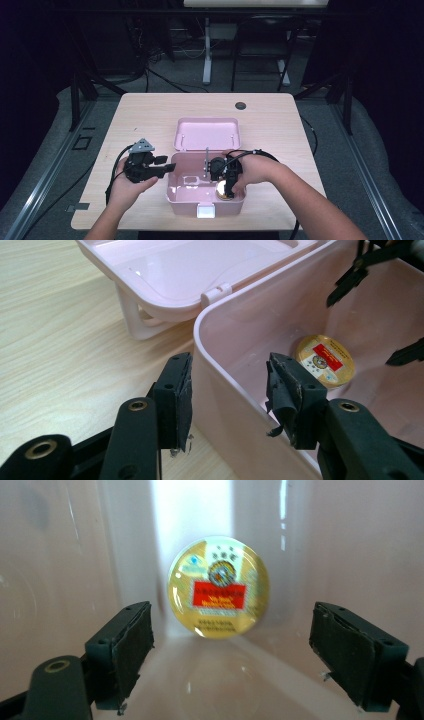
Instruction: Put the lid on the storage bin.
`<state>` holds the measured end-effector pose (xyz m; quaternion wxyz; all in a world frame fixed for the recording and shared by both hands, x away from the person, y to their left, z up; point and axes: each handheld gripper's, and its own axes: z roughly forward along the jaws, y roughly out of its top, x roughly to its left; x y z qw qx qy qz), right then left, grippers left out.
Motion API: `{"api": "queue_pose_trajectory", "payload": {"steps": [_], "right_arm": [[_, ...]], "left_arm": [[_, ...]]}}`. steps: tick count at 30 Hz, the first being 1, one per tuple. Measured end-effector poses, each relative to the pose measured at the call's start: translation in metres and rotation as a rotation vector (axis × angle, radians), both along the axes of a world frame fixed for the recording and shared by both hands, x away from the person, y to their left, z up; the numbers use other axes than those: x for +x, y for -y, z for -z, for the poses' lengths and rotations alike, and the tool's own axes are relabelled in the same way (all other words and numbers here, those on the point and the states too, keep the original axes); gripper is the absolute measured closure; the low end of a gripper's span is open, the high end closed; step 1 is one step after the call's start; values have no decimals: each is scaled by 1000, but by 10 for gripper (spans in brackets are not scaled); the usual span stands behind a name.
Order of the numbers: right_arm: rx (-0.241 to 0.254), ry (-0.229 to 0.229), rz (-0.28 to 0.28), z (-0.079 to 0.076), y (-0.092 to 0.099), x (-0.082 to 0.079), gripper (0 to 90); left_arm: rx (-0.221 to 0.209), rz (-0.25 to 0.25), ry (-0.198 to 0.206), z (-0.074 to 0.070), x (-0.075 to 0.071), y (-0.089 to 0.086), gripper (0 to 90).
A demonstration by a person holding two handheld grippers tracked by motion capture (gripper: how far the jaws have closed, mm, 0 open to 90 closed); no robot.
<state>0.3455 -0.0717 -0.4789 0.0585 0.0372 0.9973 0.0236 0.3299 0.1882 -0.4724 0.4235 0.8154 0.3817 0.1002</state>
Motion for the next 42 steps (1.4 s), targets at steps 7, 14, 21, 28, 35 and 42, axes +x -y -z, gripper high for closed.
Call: {"api": "queue_pose_trajectory", "payload": {"steps": [7, 14, 21, 28, 35, 42], "right_arm": [[56, 15, 59, -24, 6, 1, 182], [91, 3, 81, -35, 12, 2, 139], [98, 32, 68, -43, 16, 3, 155], [156, 85, 101, -54, 24, 8, 259], [200, 94, 158, -59, 34, 14, 292], [252, 105, 220, -63, 43, 19, 363]], "left_arm": [[19, 2, -1, -1, 0, 0, 500], [-10, 28, 14, -2, -1, 2, 464], [-19, 49, 35, -2, -1, 0, 466], [27, 46, 38, -1, -2, 3, 463], [21, 29, 14, -2, -2, 0, 511], [15, 22, 9, -3, -2, -2, 544]]}}
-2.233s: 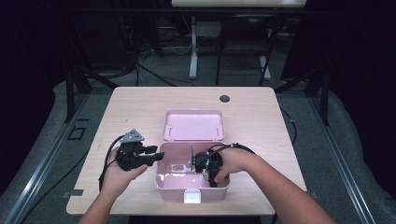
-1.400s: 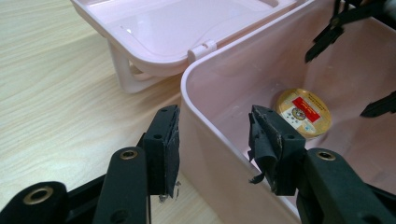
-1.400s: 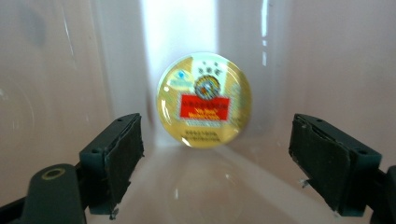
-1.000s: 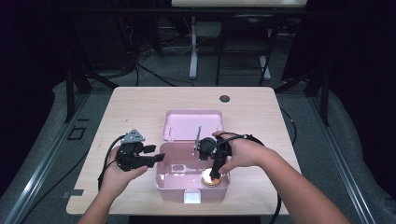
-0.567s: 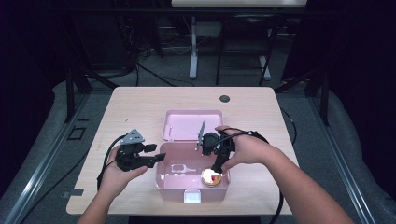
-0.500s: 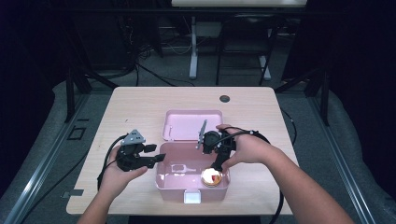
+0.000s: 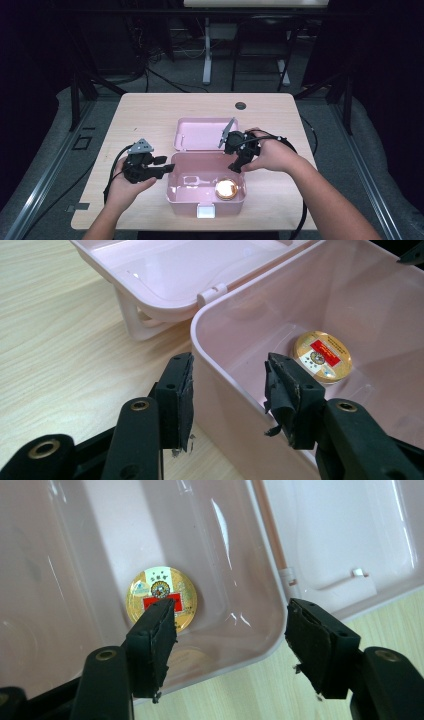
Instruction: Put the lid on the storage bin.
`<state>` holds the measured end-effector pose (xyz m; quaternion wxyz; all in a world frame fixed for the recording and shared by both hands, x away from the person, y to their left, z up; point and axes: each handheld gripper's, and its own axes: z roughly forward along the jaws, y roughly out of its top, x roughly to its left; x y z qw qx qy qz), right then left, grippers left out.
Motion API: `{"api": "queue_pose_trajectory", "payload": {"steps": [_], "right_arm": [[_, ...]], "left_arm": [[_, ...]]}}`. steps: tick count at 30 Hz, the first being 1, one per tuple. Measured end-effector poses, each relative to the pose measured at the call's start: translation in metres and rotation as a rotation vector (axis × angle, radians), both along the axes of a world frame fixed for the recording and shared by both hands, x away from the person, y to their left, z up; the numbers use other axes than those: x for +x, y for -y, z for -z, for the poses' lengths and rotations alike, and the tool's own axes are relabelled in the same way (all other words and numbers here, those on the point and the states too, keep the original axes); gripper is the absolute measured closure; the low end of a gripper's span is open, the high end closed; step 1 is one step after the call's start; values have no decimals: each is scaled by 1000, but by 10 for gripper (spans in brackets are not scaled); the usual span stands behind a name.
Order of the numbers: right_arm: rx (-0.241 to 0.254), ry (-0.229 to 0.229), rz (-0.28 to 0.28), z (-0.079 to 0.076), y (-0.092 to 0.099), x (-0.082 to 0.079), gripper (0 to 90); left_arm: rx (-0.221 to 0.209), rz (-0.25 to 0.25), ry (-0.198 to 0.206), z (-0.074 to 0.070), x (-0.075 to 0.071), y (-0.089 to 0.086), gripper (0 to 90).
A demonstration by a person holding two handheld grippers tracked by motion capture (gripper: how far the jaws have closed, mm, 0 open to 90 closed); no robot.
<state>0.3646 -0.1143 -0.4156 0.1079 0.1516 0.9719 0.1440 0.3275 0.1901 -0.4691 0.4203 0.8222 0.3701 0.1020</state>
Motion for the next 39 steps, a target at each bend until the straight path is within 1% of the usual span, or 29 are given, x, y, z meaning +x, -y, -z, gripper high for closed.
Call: {"api": "queue_pose_trajectory", "payload": {"steps": [3, 5, 7, 9, 12, 13, 14, 16, 17, 19, 20, 23, 25, 28, 30, 33, 34, 37, 39], "right_arm": [[30, -1, 30, -2, 3, 2, 392], [61, -9, 48, -2, 6, 3, 421], [77, -16, 56, 0, 8, 4, 445], [88, -23, 71, 3, 10, 5, 450], [107, -8, 92, 6, 14, 8, 456], [116, -17, 118, 6, 16, 10, 468], [137, -13, 139, 7, 19, 13, 467], [159, -2, 170, 8, 23, 17, 467], [166, 1, 192, 8, 25, 19, 468], [172, 16, 218, 9, 30, 23, 489], [195, 21, 243, 8, 32, 26, 504], [256, 14, 294, 8, 37, 32, 521], [263, 5, 317, 10, 39, 35, 522], [248, 6, 342, 14, 40, 41, 524], [250, 5, 361, 16, 40, 45, 529], [273, -1, 393, 17, 41, 50, 535], [276, 0, 399, 17, 42, 51, 538], [288, 9, 434, 19, 43, 56, 553], [313, 6, 463, 20, 44, 59, 562]], "left_arm": [[-3, -1, -4, 0, 0, -1, 553], [-3, -3, -3, 0, 0, -1, 561], [1, 1, 5, 0, 0, -1, 561], [-1, -2, 6, 0, 0, -1, 563], [0, -4, 5, 0, 0, -1, 567], [1, -4, 4, 0, 0, -1, 571], [1, -4, 4, 0, 0, -1, 576], [0, -4, 6, 0, -1, -1, 581], [1, -5, 6, 0, -1, -1, 583], [-2, -5, 4, 0, 0, -2, 588], [-2, -5, 4, 0, 0, -2, 591], [-3, -4, 3, 0, 0, -2, 596], [-3, -3, 4, 0, -1, -1, 601], [-5, -2, 3, 0, -1, -1, 613], [-7, -1, 3, 0, -1, -1, 620], [-12, -3, 9, 1, -1, -1, 627], [-9, 2, 4, 0, -1, -1, 627], [-11, 4, 4, 0, -1, -1, 640], [-14, 0, 9, 1, -1, -1, 647]]}}
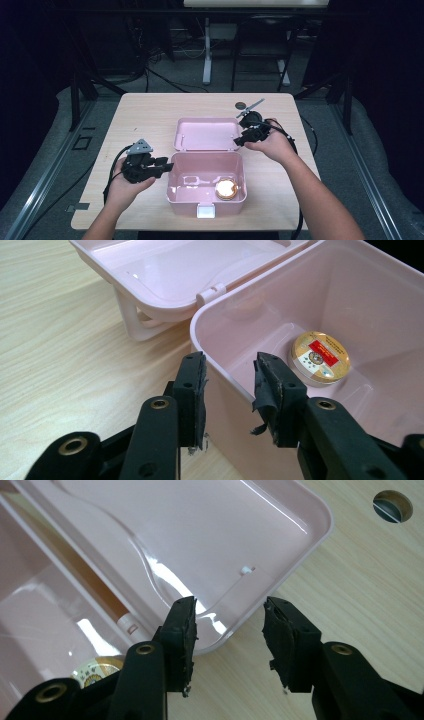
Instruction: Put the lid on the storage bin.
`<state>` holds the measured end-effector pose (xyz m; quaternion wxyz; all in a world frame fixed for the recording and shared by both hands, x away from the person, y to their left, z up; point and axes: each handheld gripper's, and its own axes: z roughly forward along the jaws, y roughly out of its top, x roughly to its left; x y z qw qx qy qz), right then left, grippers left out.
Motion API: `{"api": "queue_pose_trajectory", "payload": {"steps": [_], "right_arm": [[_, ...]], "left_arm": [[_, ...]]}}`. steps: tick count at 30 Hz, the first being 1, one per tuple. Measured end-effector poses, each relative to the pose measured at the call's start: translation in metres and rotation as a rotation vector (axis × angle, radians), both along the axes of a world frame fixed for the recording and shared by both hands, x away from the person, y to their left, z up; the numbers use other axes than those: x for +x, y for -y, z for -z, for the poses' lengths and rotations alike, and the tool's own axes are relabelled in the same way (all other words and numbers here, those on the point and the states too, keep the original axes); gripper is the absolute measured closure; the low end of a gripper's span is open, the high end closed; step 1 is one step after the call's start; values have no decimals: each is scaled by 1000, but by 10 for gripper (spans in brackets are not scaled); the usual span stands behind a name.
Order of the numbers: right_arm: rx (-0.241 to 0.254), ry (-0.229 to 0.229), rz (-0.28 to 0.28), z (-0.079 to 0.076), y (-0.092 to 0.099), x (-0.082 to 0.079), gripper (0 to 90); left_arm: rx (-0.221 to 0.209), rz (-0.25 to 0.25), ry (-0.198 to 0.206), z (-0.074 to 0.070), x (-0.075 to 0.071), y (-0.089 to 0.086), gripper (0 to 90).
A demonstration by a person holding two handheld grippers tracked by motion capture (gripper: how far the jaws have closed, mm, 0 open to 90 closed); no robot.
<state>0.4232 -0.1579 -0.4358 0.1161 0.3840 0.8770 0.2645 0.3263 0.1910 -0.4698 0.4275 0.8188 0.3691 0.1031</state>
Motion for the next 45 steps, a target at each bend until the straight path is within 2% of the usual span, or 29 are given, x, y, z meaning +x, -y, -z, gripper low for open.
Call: {"api": "queue_pose_trajectory", "payload": {"steps": [15, 26, 30, 35, 41, 45], "right_arm": [[92, 5, 132, 10, 3, 18, 603], [80, -13, 179, 20, 1, 30, 589], [111, -16, 231, 23, 1, 36, 590], [119, -18, 297, 27, 4, 44, 607], [139, -26, 349, 31, 6, 50, 622], [132, -24, 372, 31, 3, 50, 644]], "left_arm": [[8, 27, -2, 0, -1, 2, 738], [4, 32, 0, 0, -1, 2, 746], [1, 31, -1, 0, -2, 1, 748], [-2, 31, -3, 0, -1, 1, 751], [-5, 27, 0, 1, -2, 1, 752], [-3, 32, -1, 0, -1, 1, 754]]}}
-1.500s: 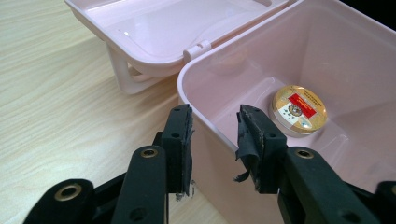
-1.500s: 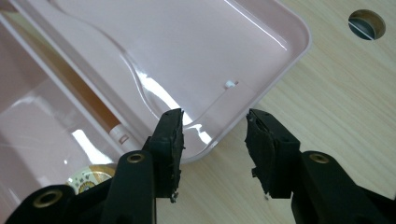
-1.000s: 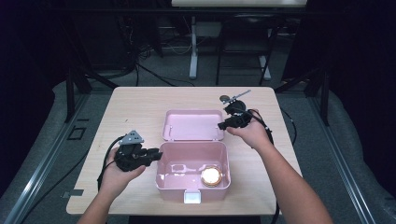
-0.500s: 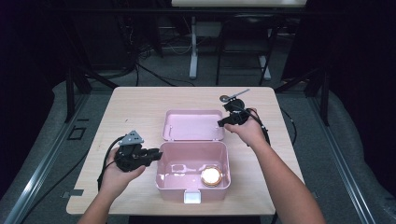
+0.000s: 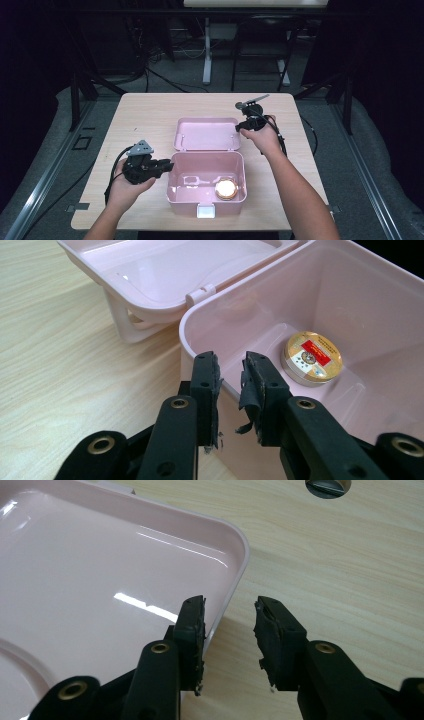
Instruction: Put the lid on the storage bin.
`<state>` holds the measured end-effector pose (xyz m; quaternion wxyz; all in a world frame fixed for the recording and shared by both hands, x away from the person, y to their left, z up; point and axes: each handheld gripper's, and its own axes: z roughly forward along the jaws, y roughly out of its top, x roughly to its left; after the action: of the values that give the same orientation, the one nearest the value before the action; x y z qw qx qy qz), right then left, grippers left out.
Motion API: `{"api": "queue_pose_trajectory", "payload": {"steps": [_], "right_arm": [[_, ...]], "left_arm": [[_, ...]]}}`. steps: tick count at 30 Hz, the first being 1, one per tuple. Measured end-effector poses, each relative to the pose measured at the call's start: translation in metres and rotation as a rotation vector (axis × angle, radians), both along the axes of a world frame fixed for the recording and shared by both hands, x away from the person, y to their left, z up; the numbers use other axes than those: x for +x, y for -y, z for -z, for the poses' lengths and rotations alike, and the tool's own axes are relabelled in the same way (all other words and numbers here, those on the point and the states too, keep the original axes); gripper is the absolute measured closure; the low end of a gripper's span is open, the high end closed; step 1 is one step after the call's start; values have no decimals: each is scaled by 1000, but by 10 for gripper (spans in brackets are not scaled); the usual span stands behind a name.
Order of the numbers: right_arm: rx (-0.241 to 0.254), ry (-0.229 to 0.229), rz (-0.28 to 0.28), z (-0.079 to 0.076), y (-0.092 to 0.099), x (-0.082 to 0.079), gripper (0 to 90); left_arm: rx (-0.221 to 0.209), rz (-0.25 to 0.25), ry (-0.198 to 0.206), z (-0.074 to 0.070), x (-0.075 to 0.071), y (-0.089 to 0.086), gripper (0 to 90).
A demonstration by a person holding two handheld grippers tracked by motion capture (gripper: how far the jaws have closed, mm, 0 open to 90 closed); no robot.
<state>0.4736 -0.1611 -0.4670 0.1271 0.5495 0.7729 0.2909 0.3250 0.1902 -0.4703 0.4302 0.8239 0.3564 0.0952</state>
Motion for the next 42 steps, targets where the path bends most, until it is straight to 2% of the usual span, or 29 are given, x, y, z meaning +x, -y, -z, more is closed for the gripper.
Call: {"api": "queue_pose_trajectory", "payload": {"steps": [8, 10, 17, 22, 23, 42], "right_arm": [[7, -21, 24, 3, -7, 2, 725], [-2, -13, 35, 4, -9, 3, 757], [9, -31, 62, 5, -11, 6, 772], [23, -74, 64, 9, -12, 9, 770], [13, -81, 60, 10, -13, 9, 770], [34, -96, 110, 8, -14, 9, 803]], "left_arm": [[-2, -5, -1, 0, 0, 0, 757], [-1, -1, 0, 0, 0, 0, 757], [-5, -5, 1, 0, 0, 0, 760], [-2, -2, 2, 0, 0, 0, 761], [-4, -6, 1, 0, 0, 0, 761], [-2, -2, 4, 0, 0, 0, 765]]}}
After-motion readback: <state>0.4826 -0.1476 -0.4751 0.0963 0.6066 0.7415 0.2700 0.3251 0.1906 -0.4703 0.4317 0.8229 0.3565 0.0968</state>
